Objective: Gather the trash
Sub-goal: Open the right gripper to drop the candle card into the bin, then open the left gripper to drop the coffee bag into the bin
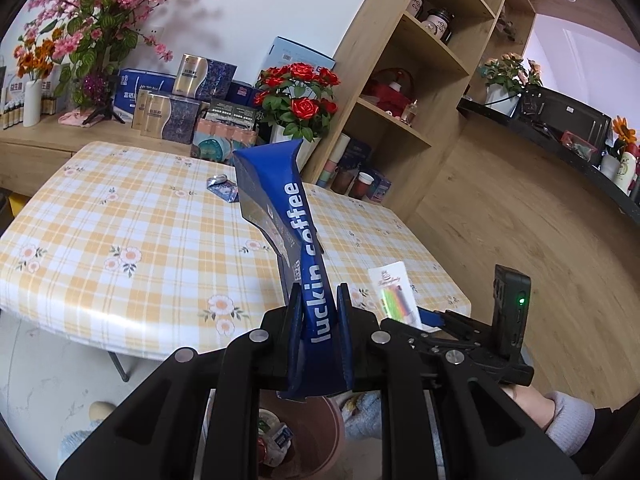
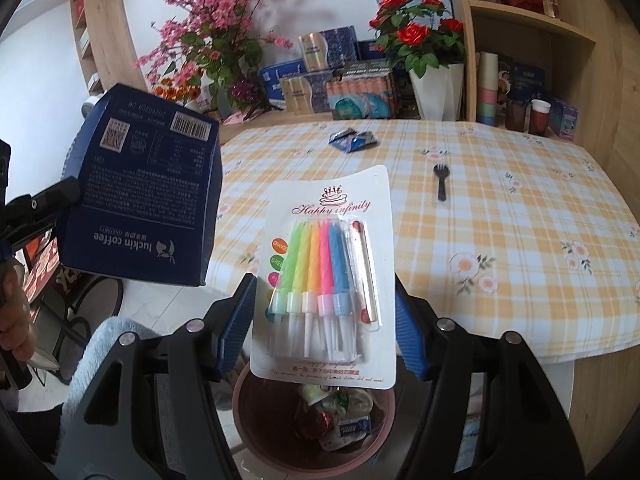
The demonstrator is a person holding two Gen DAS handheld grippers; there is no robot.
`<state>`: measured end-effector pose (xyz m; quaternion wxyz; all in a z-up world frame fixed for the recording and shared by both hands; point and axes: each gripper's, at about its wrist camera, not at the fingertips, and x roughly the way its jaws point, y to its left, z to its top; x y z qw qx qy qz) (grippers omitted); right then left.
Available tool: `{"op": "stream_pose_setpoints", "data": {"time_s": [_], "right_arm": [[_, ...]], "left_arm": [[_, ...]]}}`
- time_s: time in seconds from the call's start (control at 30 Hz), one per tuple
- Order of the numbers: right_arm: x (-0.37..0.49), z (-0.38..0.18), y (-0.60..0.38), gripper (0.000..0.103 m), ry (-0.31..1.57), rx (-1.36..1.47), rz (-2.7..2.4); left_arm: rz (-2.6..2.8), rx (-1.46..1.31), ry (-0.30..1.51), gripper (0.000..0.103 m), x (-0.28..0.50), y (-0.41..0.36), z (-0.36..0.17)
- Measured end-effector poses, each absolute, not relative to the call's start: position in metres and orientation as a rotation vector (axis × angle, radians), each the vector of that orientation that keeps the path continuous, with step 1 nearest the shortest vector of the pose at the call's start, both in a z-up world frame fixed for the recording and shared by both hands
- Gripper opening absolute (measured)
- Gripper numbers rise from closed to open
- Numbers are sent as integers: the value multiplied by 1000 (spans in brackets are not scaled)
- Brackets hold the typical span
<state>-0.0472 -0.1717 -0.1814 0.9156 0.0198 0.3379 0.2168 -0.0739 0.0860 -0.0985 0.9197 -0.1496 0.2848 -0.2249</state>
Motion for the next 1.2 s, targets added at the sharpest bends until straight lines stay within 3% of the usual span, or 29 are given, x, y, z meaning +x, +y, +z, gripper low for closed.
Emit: {"op": "stream_pose_setpoints", "data": {"time_s": [0.23, 0.3, 0.37, 0.53, 1.2], "right_arm": [[-47, -190, -165, 68, 736, 51, 483], [-45, -193, -164, 73, 744, 61, 493], [-45, -191, -163, 87, 730, 53, 482], [-39, -181, -180, 97, 681, 75, 416], [-39, -170, -228, 97, 590, 42, 242]], "left_arm": [[-457, -313, 586, 16, -84, 89, -101], [-456, -308, 588, 16, -84, 88, -102], [-460, -312, 594, 16, -84, 88, -103], [-471, -296, 624, 16, -81, 81, -110], [-541, -229, 754, 17, -79, 43, -149]]}}
